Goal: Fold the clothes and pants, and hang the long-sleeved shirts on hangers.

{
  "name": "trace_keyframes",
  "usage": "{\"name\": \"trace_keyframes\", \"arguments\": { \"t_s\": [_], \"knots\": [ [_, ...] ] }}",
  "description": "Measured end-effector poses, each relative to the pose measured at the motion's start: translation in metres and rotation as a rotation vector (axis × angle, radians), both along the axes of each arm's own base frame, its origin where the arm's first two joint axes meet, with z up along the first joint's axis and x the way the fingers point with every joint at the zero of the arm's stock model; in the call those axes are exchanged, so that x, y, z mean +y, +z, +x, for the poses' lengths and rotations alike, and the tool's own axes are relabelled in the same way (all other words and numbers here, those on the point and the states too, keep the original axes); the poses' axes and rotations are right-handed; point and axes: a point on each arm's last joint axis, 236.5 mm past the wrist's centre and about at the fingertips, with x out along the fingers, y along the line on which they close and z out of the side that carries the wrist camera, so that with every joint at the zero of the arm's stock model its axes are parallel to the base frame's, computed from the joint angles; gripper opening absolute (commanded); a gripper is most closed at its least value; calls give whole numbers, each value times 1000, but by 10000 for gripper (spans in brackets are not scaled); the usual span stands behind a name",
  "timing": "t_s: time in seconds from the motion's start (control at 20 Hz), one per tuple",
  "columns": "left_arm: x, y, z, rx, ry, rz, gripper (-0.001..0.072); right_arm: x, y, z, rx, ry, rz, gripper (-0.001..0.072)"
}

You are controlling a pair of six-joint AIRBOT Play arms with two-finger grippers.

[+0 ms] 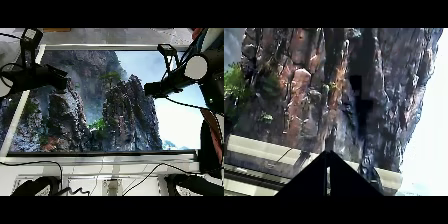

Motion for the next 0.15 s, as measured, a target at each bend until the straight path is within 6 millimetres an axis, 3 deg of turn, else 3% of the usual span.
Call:
{"name": "trace_keyframes", "arguments": {
  "t_s": [0.15],
  "knots": [
    [0,0,0,0,0,0,12,0,0,0,0,-2,1,14]
  ]
}}
